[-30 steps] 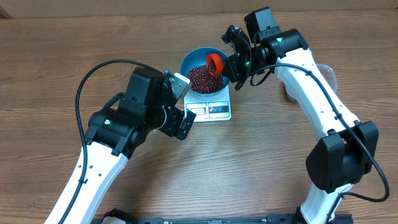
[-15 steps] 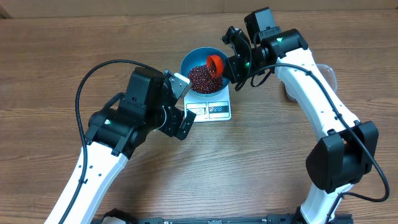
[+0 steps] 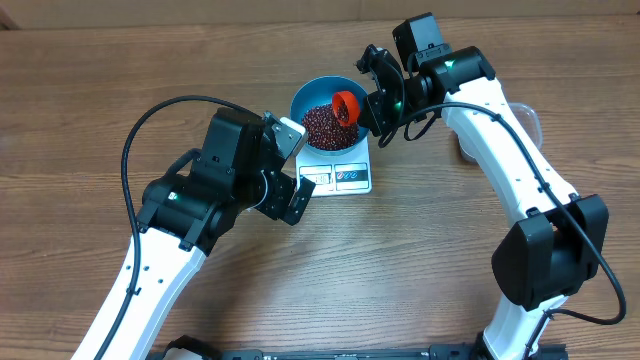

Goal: Scoop item into bowl and weigh 150g on scale

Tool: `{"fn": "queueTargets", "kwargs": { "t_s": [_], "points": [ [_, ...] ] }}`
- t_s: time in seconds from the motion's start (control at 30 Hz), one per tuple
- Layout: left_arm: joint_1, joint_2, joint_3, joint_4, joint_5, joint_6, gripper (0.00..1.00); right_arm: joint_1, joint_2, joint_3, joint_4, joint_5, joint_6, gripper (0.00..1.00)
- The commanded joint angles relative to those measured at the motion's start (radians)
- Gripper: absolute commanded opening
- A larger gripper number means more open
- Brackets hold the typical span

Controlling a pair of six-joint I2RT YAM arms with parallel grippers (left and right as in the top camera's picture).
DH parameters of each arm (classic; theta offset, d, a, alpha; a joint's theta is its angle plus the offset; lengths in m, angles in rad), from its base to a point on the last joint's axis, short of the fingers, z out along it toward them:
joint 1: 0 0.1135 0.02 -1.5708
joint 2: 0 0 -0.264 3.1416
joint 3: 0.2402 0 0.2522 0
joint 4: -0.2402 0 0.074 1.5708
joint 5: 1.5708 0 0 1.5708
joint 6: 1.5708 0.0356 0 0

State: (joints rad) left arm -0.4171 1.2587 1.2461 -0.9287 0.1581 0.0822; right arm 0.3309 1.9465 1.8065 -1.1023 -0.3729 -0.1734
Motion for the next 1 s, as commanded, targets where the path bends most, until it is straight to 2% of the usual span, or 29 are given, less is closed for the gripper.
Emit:
{"fn": "queueTargets", "kwargs": {
  "t_s": [0.0,0.67,0.8,0.97],
  "points": [
    [0.005,-0.002,-0.005,-0.002,0.015,0.019,1.0,0.008,-0.01,0.027,0.005,0.005,-0.006,0.04],
    [0.005,-0.002,-0.006,-0.002,0.015,0.019,1.0,0.008,-0.01,0.027,0.002,0.004,0.016,0.04],
    [0.005,-0.002,-0.005,-0.002,0.015,0.019,1.0,0.01,-0.01,0.027,-0.029,-0.038,-0.092,0.04],
    [0.005,-0.002,-0.005,-0.002,0.015,0.019,1.0,0.005,-0.01,0.027,0.021,-0.008,0.028,0.04]
  ]
}}
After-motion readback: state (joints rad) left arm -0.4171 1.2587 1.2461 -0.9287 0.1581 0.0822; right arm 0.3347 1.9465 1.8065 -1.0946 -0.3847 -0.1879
